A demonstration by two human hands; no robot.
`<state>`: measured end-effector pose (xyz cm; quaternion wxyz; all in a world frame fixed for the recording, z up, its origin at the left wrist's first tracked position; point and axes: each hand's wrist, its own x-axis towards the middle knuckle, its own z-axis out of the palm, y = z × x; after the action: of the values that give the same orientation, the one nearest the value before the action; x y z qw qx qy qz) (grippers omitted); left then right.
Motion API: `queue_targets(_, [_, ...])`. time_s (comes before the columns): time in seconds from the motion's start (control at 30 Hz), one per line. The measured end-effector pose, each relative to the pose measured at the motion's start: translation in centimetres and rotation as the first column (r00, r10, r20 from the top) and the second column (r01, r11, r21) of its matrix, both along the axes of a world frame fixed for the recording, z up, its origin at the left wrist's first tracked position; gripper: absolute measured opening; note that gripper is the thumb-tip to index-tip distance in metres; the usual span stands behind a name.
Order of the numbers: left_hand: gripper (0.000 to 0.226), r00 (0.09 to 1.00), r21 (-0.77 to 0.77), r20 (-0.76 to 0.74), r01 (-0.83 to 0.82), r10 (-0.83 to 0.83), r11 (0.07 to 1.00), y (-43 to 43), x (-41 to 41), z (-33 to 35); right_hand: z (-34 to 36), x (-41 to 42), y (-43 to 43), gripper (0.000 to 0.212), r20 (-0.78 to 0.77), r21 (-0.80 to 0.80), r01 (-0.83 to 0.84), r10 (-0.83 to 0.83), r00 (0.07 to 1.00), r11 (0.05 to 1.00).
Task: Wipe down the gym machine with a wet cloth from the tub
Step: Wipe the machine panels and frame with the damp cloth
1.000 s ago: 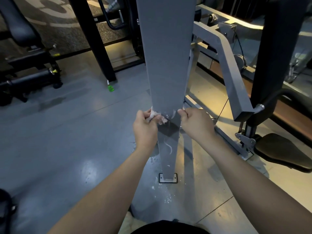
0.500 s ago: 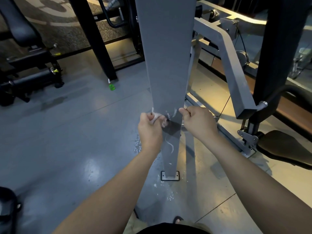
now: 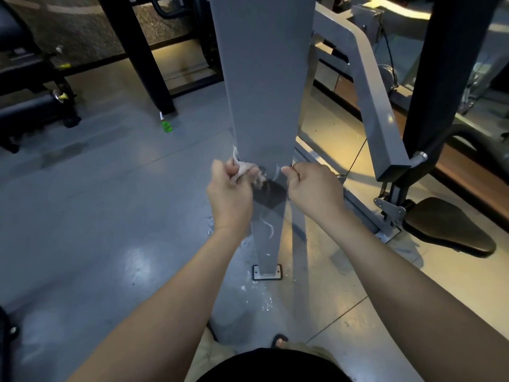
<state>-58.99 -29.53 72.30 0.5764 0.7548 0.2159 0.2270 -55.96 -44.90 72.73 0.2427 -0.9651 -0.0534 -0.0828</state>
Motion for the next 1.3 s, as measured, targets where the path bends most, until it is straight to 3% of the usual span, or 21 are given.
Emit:
queue_targets(0.17, [0.037, 0.954, 0.001, -0.268, 0.137, -0.131, 0.991, 0.7, -0.5, -3.9, 0.1, 0.0, 0.0, 0.045, 0.004, -0.042, 0.008, -0.008, 1.000, 0.999])
queue_targets(0.37, [0.031, 0.911, 0.030, -0.378, 0.192, -0.166, 0.981, 2.4, -1.2, -1.5, 1.1, -1.3, -0.4, 0.048, -0.057, 0.089, -0.073, 0.079, 0.995, 0.993])
queue_targets(0.43, [0.036, 0.925, -0.038, -0.340, 0.169, -0.172, 0.985, 2.7, -2.5, -0.8, 1.0, -2.4, -0.6, 0.039, -0.103, 0.213, -0.151, 0.176, 0.979, 0.965])
queue_targets(0.53, [0.038, 0.945, -0.261, -0.185, 0.217, -0.269, 0.941, 2.3, -4.9, 0.0, 0.7, -4.6, 0.2, 0.003, -0.098, 0.431, -0.234, 0.303, 0.948, 0.871])
queue_targets(0.63, [0.032, 0.938, -0.456, -0.077, 0.268, -0.337, 0.849, 1.4, -6.0, 0.6, 0.0, -6.1, 1.1, 0.019, 0.008, 0.531, -0.338, 0.395, 0.919, 0.777])
queue_targets(0.73, [0.020, 0.917, -0.534, -0.047, 0.313, -0.397, 0.786, 0.7, -6.5, 1.8, -0.7, -7.2, 1.2, 0.033, 0.039, 0.587, -0.366, 0.426, 0.904, 0.722])
queue_targets(0.9, [0.052, 0.850, -0.629, -0.030, 0.393, -0.526, 0.670, 0.5, -7.3, 2.9, -1.6, -7.9, 1.4, 0.026, 0.051, 0.637, -0.240, 0.271, 0.961, 0.733])
queue_targets(1.03, [0.027, 0.852, -0.440, -0.080, 0.435, -0.517, 0.785, 0.2, -7.5, 3.5, -1.5, -7.8, 0.8, 0.016, -0.014, 0.763, -0.134, 0.222, 0.975, 0.632])
queue_targets(1.17, [0.038, 0.913, -0.079, -0.040, 0.403, -0.407, 0.912, 0.7, -7.5, 2.5, -2.1, -7.7, 0.0, 0.025, -0.089, 0.852, -0.053, 0.245, 0.965, 0.521])
queue_targets(1.23, [0.033, 0.933, 0.074, -0.034, 0.359, -0.358, 0.930, 0.8, -7.5, 2.3, -2.5, -7.8, -0.3, 0.026, -0.127, 0.878, -0.007, 0.247, 0.961, 0.479])
queue_targets(1.3, [0.028, 0.919, 0.127, -0.022, 0.393, -0.394, 0.911, 0.9, -7.5, 2.3, -2.7, -7.8, -0.6, 0.027, -0.146, 0.889, 0.023, 0.236, 0.961, 0.457])
